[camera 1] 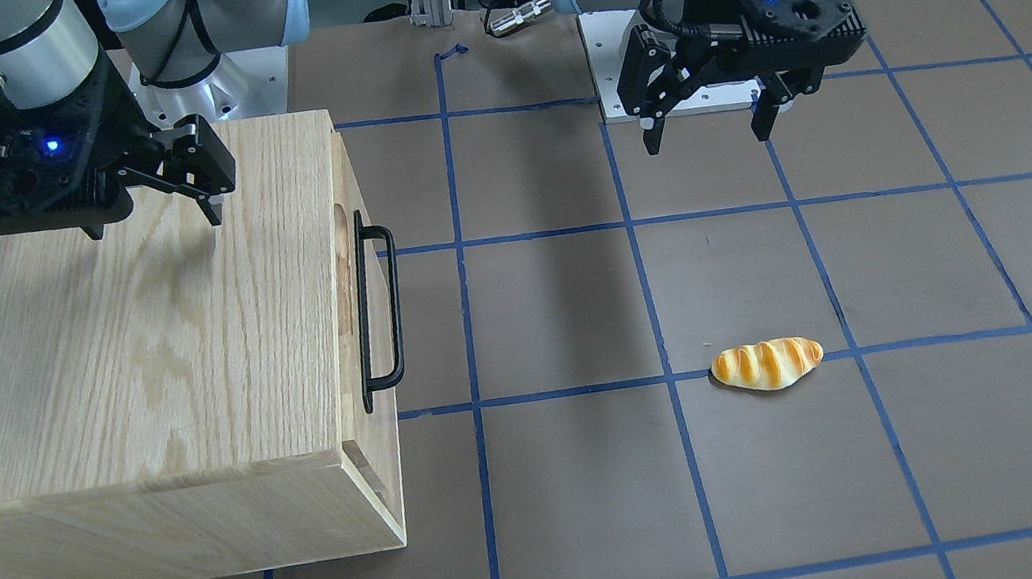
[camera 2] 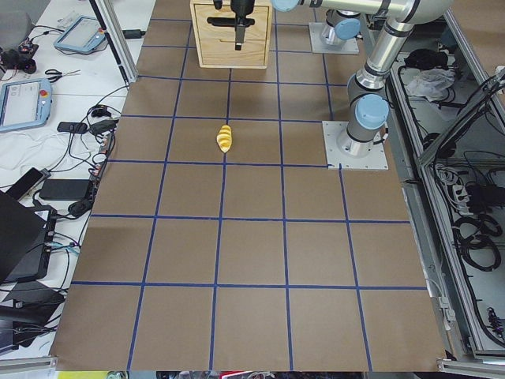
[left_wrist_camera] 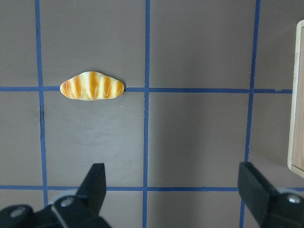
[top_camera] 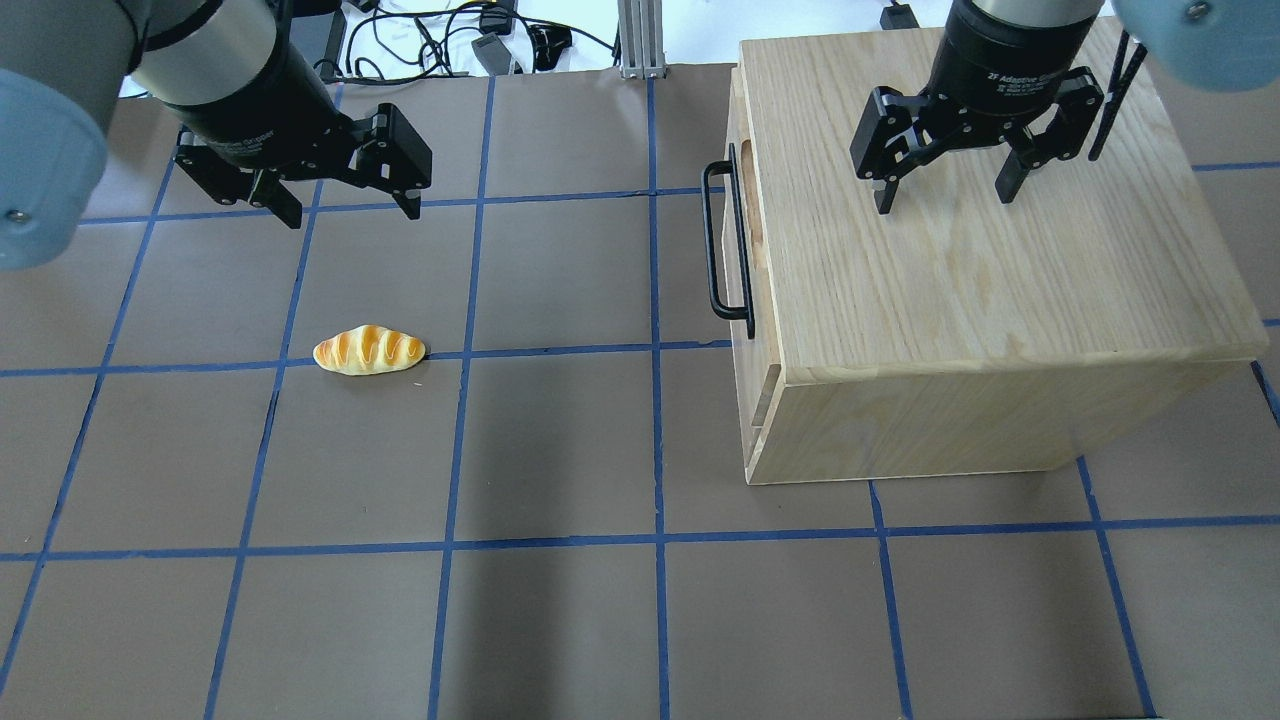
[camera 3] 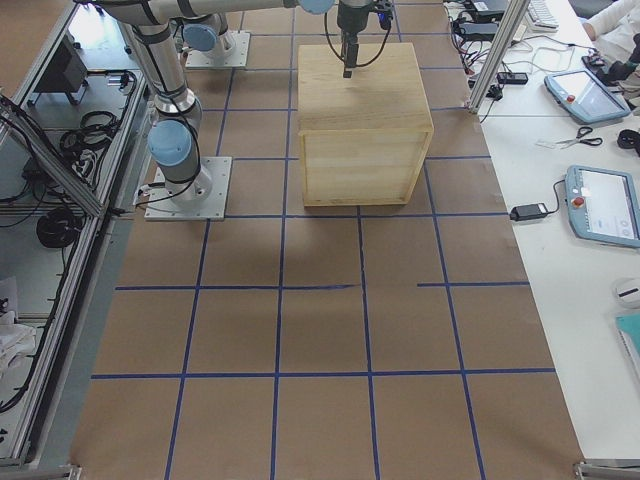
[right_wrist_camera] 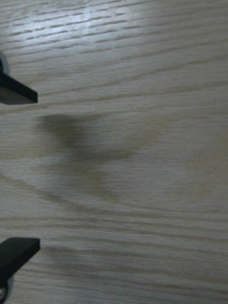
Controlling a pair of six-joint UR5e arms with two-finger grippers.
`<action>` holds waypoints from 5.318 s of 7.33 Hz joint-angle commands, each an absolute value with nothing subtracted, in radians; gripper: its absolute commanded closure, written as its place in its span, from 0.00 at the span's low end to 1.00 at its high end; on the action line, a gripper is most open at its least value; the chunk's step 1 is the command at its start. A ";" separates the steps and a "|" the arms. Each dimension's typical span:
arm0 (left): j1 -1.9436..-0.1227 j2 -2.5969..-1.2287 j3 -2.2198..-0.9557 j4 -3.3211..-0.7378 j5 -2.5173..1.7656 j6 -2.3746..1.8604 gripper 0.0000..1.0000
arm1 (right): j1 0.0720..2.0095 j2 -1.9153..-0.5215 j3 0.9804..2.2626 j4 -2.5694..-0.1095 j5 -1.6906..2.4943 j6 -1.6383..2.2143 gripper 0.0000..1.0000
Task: Open upper drawer
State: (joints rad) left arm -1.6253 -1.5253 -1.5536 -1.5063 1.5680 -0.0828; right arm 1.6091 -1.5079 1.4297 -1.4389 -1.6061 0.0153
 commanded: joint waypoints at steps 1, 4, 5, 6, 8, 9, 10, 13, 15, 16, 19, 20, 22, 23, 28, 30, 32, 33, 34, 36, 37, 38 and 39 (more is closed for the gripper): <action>-1.628 -1.526 -1.555 -1.506 1.568 -0.083 0.00 | 1.609 -1.508 1.430 -1.439 -1.606 0.014 0.00; -1.629 -1.528 -1.559 -1.506 1.568 -0.083 0.00 | 1.609 -1.508 1.431 -1.439 -1.606 0.015 0.00; -1.631 -1.529 -1.559 -1.506 1.569 -0.083 0.00 | 1.609 -1.508 1.430 -1.439 -1.606 0.015 0.00; -1.632 -1.531 -1.559 -1.508 1.568 -0.083 0.00 | 1.609 -1.508 1.430 -1.439 -1.606 0.014 0.00; -1.666 -1.561 -1.556 -1.520 1.548 -0.084 0.00 | 1.609 -1.508 1.431 -1.439 -1.606 0.015 0.00; -1.716 -1.606 -1.548 -1.503 1.504 -0.103 0.00 | 1.609 -1.508 1.430 -1.439 -1.606 0.015 0.00; -1.762 -1.647 -1.546 -1.487 1.446 -0.116 0.00 | 1.609 -1.508 1.430 -1.439 -1.606 0.014 0.00; -1.835 -1.761 -1.511 -1.332 1.324 -0.196 0.00 | 1.609 -1.508 1.431 -1.439 -1.606 0.015 0.00; -1.858 -1.833 -1.499 -1.231 1.276 -0.221 0.00 | 1.609 -1.508 1.430 -1.439 -1.606 0.014 0.00; -1.865 -1.857 -1.479 -1.215 1.275 -0.241 0.00 | 1.609 -1.508 1.430 -1.439 -1.606 0.015 0.00; -1.882 -1.905 -1.468 -1.186 1.241 -0.242 0.00 | 1.609 -1.508 1.431 -1.439 -1.606 0.015 0.00; -1.882 -1.919 -1.470 -1.186 1.247 -0.236 0.00 | 1.609 -1.508 1.430 -1.439 -1.606 0.015 0.00; -1.881 -1.927 -1.483 -1.189 1.287 -0.178 0.00 | 1.609 -1.508 1.430 -1.439 -1.606 0.015 0.00; -1.865 -1.918 -1.480 -1.201 1.317 -0.170 0.00 | 1.609 -1.508 1.430 -1.439 -1.606 0.015 0.00; -1.657 -1.801 -1.586 -1.279 1.367 -0.085 0.00 | 1.609 -1.508 1.431 -1.439 -1.606 0.015 0.00; -1.612 -1.767 -1.591 -1.320 1.368 -0.031 0.00 | 1.609 -1.508 1.430 -1.439 -1.606 0.015 0.00; -1.569 -1.747 -1.594 -1.354 1.368 -0.008 0.00 | 1.609 -1.508 1.430 -1.439 -1.606 0.015 0.00; -1.546 -1.744 -1.594 -1.355 1.368 -0.005 0.00 | 1.609 -1.508 1.430 -1.439 -1.606 0.015 0.00; -1.536 -1.740 -1.591 -1.364 1.376 -0.003 0.00 | 1.609 -1.508 1.430 -1.439 -1.606 0.015 0.00; -1.548 -1.694 -1.569 -1.435 1.504 -0.014 0.00 | 1.609 -1.508 1.430 -1.439 -1.606 0.015 0.00; -1.555 -1.636 -1.568 -1.497 1.509 -0.017 0.00 | 1.609 -1.508 1.431 -1.439 -1.606 0.015 0.00; -1.563 -1.585 -1.566 -1.523 1.531 -0.017 0.00 | 1.609 -1.508 1.430 -1.439 -1.606 0.015 0.00; -1.578 -1.568 -1.543 -1.572 1.611 -0.018 0.00 | 1.609 -1.508 1.430 -1.439 -1.606 0.015 0.00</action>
